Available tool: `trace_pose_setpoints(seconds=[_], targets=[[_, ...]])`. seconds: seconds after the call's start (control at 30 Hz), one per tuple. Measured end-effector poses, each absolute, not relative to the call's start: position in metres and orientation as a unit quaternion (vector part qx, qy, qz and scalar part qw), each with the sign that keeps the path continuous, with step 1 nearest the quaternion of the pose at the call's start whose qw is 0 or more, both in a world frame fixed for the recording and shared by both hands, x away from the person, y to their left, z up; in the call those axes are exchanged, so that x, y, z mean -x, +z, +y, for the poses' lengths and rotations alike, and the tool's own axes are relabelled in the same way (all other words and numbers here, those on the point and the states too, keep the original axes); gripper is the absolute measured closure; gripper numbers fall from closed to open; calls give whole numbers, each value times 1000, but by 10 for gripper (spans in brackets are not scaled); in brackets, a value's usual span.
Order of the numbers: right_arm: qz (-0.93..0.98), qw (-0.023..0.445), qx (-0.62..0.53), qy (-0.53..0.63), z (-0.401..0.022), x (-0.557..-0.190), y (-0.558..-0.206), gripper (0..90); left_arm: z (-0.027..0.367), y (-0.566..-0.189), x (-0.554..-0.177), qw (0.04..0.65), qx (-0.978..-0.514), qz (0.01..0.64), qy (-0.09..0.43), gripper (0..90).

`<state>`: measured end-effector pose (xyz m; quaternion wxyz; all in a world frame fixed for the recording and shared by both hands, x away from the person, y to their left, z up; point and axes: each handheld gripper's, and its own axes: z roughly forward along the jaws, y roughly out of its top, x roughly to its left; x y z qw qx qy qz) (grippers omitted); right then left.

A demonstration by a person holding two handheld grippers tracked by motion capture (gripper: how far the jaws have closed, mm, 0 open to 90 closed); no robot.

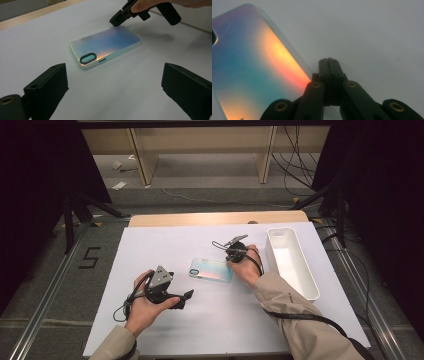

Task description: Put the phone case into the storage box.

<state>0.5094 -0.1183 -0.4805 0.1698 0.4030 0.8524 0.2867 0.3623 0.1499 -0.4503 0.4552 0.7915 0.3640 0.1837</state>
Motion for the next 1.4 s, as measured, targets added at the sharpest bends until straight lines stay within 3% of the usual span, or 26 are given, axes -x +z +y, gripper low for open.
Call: trace_pose_setpoints(seconds=[0.57, 1.4], targets=[[880, 152, -363, 266, -109, -477, -477, 900, 152, -452, -363, 448, -791, 374, 185, 71], [912, 63, -283, 290, -73, -394, -477, 900, 156, -455, -366, 422, -798, 389, 182, 92]])
